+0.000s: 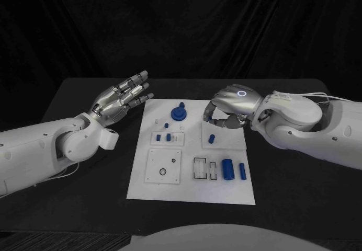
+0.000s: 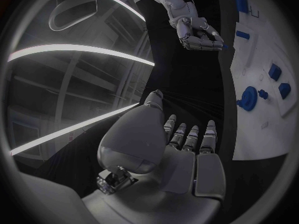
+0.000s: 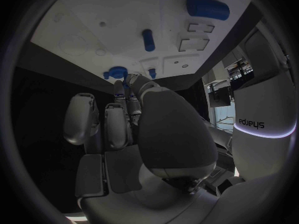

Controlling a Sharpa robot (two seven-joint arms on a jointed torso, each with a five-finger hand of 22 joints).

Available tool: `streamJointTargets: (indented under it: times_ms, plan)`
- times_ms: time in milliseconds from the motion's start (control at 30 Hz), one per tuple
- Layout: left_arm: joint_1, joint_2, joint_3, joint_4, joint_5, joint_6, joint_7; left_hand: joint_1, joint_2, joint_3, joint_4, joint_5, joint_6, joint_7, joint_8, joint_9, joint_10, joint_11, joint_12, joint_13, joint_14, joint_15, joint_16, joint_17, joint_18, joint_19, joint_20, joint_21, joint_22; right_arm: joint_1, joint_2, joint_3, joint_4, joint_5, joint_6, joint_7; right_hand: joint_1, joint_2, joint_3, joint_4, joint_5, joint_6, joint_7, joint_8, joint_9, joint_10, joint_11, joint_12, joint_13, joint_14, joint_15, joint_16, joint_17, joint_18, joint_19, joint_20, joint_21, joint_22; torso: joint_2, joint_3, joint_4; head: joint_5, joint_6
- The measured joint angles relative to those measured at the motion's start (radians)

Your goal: Assemble the parts on the task board

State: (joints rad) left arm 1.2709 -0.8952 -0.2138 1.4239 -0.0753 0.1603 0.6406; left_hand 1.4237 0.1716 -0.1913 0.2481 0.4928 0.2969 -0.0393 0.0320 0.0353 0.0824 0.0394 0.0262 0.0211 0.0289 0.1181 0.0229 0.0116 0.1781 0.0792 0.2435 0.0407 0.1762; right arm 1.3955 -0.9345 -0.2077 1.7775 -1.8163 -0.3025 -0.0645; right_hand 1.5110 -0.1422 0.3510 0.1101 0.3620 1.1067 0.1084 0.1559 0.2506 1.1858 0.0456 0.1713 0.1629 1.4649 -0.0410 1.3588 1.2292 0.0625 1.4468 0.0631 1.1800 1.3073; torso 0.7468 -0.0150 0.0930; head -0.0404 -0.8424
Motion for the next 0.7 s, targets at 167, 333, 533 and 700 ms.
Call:
streamJointTargets:
  times_ms: [167, 333, 533, 700]
  plan:
    - [-0.005, 0.008, 0.000, -0.009, 0.000, 0.000, -0.002, 0.000, 0.000, 0.000, 0.000, 0.000, 0.000, 0.000, 0.000, 0.000, 0.000, 0.000, 0.002, 0.000, 0.000, 0.000, 0.000, 0.000, 0.000, 0.000, 0.000, 0.000, -0.003, 0.001, 0.068, 0.000, 0.007, 0.000, 0.049, -0.003, 0.000, 0.000, 0.015, -0.004, -0.004, -0.014, 0.006, -0.015, -0.004, -0.002, 0.002, -0.002, -0.007, 0.001, 0.008, 0.000, -0.011, 0.000, -0.007, 0.007, -0.013, 0.000, 0.000, 0.0007, 0.0001, 0.015, -0.015]
    - [-0.012, 0.010, 0.000, -0.013, 0.000, 0.001, -0.003, 0.000, 0.000, 0.000, 0.000, 0.000, 0.000, 0.000, 0.000, 0.000, 0.000, 0.000, 0.004, 0.000, 0.000, 0.000, 0.000, 0.000, 0.000, 0.000, 0.000, 0.000, -0.005, 0.000, 0.143, 0.000, -0.002, 0.000, 0.111, -0.008, 0.000, 0.000, 0.018, -0.007, -0.004, -0.014, 0.006, -0.016, -0.004, -0.006, 0.006, -0.003, -0.009, 0.001, 0.008, -0.004, -0.013, 0.000, -0.007, 0.007, -0.016, 0.000, -0.001, 0.0014, 0.0000, 0.046, -0.029]
    - [-0.015, 0.014, 0.000, -0.018, 0.000, 0.001, -0.005, 0.000, 0.000, 0.000, 0.000, 0.000, 0.000, 0.000, 0.000, 0.000, 0.000, 0.000, 0.004, 0.000, 0.000, 0.000, 0.000, 0.000, 0.000, 0.000, 0.000, 0.000, -0.005, -0.004, 0.214, 0.000, -0.019, -0.001, 0.148, -0.014, 0.000, 0.000, 0.022, -0.011, -0.004, -0.014, 0.006, -0.016, -0.004, -0.008, 0.008, -0.005, -0.009, 0.001, 0.008, -0.004, -0.013, 0.000, -0.010, 0.010, -0.016, 0.001, -0.006, 0.0021, -0.0005, 0.072, -0.030]
    - [-0.016, 0.020, 0.000, -0.018, 0.000, 0.001, -0.006, 0.004, 0.004, 0.000, 0.000, 0.000, 0.000, 0.000, 0.000, 0.000, 0.000, 0.000, 0.004, 0.001, 0.000, 0.000, 0.000, 0.000, 0.000, 0.000, 0.000, 0.000, -0.006, -0.015, 0.252, 0.000, -0.033, -0.016, 0.163, -0.014, 0.000, 0.000, 0.026, -0.015, -0.004, -0.017, 0.009, -0.019, -0.006, -0.008, 0.008, -0.007, -0.009, 0.001, 0.008, -0.004, -0.013, 0.000, -0.010, 0.010, -0.016, 0.001, -0.013, 0.0023, -0.0003, 0.082, -0.030]
